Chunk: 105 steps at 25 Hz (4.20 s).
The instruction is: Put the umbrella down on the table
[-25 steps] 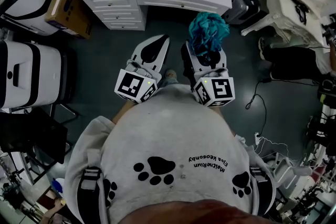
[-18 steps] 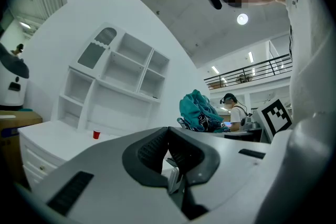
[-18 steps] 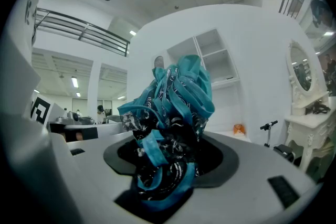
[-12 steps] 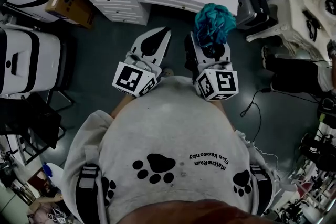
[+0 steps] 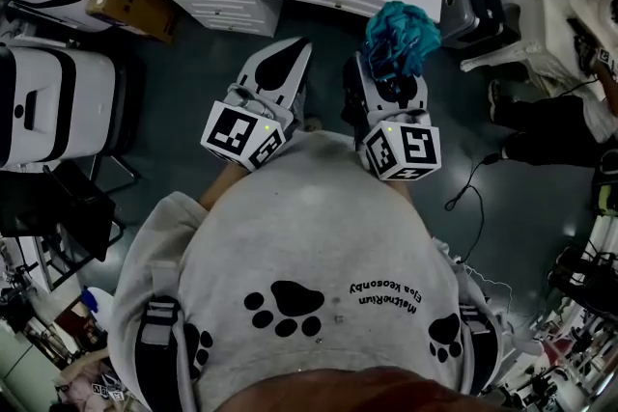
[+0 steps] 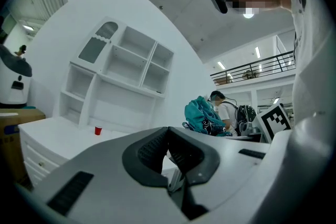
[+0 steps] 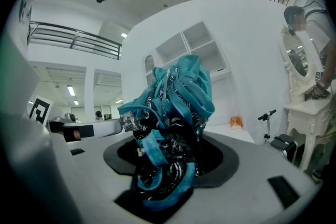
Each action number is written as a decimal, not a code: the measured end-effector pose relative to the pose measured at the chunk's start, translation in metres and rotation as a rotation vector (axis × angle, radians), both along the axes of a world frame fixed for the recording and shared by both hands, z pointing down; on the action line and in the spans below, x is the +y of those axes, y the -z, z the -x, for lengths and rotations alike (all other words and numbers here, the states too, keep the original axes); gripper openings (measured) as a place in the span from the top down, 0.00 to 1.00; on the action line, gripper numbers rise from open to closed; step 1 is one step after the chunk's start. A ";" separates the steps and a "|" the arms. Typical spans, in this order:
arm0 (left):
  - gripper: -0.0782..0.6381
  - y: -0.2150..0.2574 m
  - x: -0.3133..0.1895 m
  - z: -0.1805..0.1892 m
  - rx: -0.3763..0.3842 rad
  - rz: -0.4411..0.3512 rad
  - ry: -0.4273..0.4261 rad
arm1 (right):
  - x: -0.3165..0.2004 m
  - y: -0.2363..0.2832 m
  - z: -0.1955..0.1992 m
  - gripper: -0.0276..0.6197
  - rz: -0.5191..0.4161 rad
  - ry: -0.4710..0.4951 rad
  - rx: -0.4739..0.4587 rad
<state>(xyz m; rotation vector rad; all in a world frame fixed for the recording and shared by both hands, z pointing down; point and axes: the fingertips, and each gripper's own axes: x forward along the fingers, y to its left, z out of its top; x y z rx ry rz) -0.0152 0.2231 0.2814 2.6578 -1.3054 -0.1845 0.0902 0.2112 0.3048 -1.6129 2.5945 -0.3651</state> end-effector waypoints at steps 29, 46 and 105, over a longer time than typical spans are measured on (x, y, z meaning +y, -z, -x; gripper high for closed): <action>0.87 -0.024 -0.167 -0.032 -0.004 0.069 -0.106 | -0.149 -0.013 -0.015 0.53 0.024 -0.049 0.035; 0.87 -0.036 -0.344 -0.004 -0.001 0.142 -0.169 | -0.320 -0.024 0.018 0.53 0.100 -0.077 0.061; 0.87 -0.183 -0.521 -0.026 -0.049 0.300 -0.204 | -0.514 -0.190 0.012 0.53 0.393 -0.028 0.023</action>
